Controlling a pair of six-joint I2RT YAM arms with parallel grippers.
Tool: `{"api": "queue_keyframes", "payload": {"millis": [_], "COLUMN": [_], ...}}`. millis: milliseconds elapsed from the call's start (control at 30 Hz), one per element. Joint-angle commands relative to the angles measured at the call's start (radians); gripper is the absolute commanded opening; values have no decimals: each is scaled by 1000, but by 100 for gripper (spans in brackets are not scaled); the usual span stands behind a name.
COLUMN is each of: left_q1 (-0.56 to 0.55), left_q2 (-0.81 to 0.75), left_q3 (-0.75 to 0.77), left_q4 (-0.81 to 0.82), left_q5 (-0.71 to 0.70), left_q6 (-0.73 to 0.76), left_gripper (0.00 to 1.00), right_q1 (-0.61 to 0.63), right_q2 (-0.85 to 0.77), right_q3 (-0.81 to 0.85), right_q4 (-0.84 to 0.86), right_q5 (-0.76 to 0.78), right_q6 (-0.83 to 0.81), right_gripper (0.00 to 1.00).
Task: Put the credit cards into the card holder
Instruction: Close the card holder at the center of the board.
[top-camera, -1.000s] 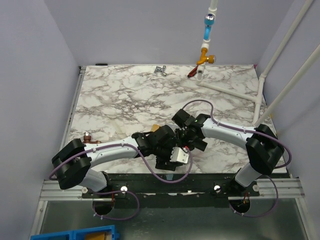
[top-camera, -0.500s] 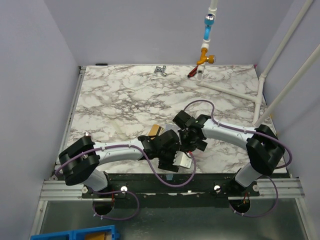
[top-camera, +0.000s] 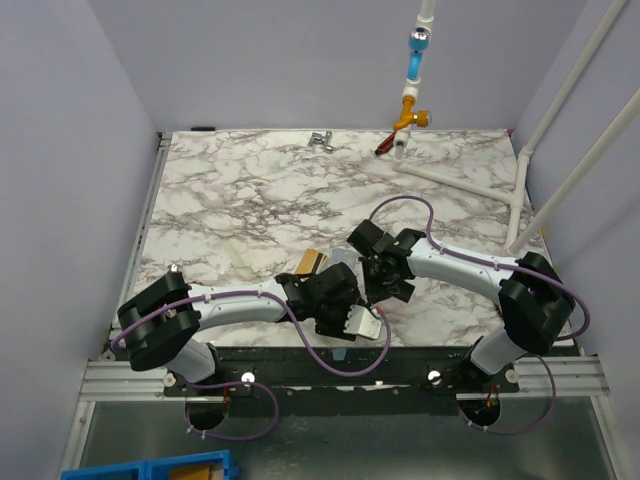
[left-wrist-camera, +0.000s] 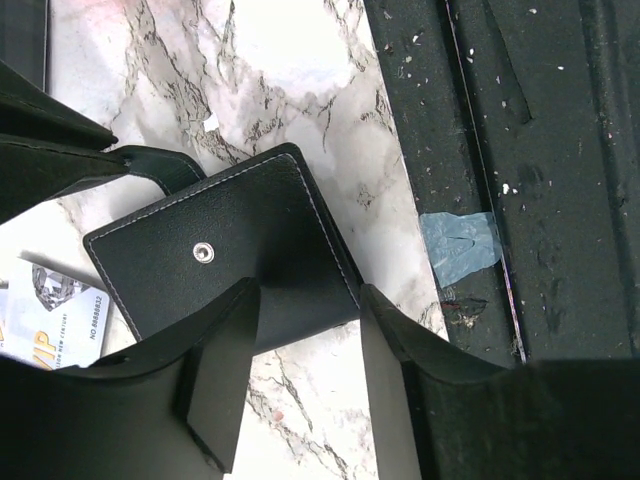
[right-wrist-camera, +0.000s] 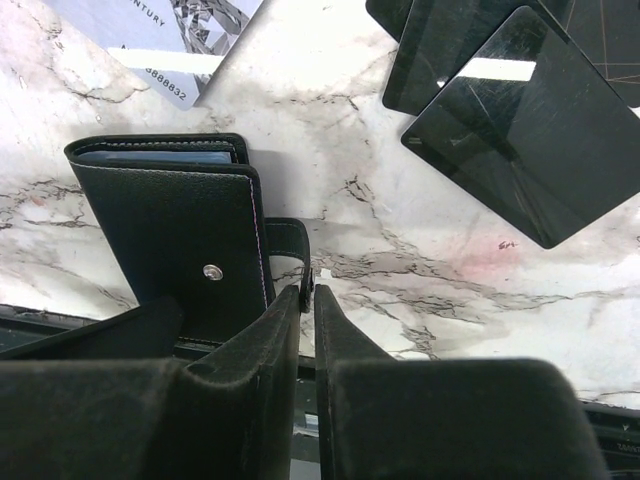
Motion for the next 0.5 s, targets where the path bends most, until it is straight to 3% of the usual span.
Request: {"api": "queue_keyframes", "payload": {"millis": [0,167,467], "left_q1": [-12,-13,-27], "left_q2": [-1,4,40], "left_q3": [-1,9,40], "left_q4": [-16,-39,-84], "left_q5": [-4,-7,-47], "left_q6": [-4,-7,6], "left_gripper": [44,35,32], "right_q1": [0,0,-1], "right_q2": [-6,-23,-84], "right_q3": [-18,-39,-88], "right_q4": [-5,3,27], "right_q5": [40,56,95], "right_q6": [14,22,54], "right_gripper": [13,9,1]}}
